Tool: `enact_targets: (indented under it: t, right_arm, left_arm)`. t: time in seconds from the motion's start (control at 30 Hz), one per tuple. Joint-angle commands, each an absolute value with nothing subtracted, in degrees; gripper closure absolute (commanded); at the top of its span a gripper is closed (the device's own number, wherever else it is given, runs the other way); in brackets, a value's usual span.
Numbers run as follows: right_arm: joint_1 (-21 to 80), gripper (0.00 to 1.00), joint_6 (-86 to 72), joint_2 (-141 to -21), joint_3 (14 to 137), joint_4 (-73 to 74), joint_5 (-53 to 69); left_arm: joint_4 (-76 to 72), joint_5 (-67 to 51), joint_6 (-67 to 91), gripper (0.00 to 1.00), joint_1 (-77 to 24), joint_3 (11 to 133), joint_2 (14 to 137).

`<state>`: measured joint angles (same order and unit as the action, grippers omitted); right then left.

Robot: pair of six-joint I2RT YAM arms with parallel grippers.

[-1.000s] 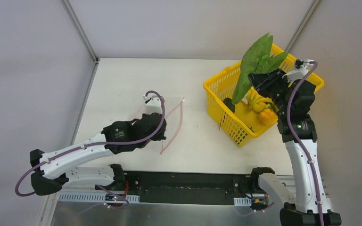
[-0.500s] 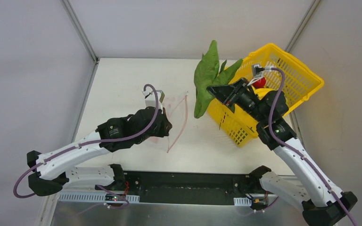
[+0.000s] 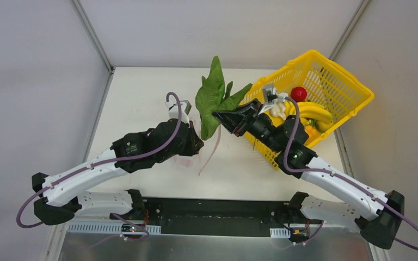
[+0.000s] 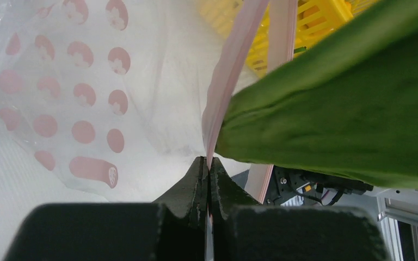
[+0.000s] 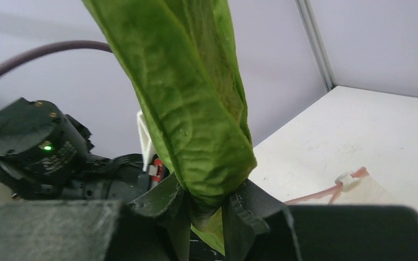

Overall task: Place the food in the zip-top bag and seal the zipper
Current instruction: Place the fake vegetable in the zipper food storage bag.

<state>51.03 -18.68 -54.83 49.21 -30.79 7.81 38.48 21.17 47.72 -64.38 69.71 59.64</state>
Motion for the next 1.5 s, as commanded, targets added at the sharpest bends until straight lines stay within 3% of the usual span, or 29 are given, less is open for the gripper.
enact_targets:
  t: [0.0,0.33,0.6,0.67,1.17,1.27,1.47]
  right_arm:
    - [53.1,0.88,-10.5,-56.2,46.7,-41.3,2.6]
    - [53.2,0.79,-5.0,-55.4,40.3,-49.7,11.8]
    - [53.2,0.34,-8.2,-56.1,41.7,-48.7,14.8]
    - [53.3,0.3,-8.6,-55.6,42.7,-46.4,14.8]
    - [53.2,0.27,-8.5,-52.5,49.7,-30.5,12.3]
    - [53.2,0.26,-7.1,-51.4,53.9,-21.0,3.3]
    - [50.3,0.26,-2.3,-53.3,66.7,5.0,-27.4]
  left_arm:
    - [36.3,20.3,49.2,1.0,-64.0,70.0,58.3]
    - [32.4,22.7,50.2,1.0,-63.6,67.3,51.8]
    - [31.0,26.2,50.9,1.0,-63.3,64.9,47.7]
    - [31.1,27.3,50.9,1.0,-63.2,64.4,46.7]
    - [34.8,31.5,48.8,1.0,-63.2,64.4,44.9]
    - [36.7,32.3,47.1,1.0,-63.2,65.1,45.6]
    - [39.9,31.0,46.0,1.0,-63.2,65.6,48.1]
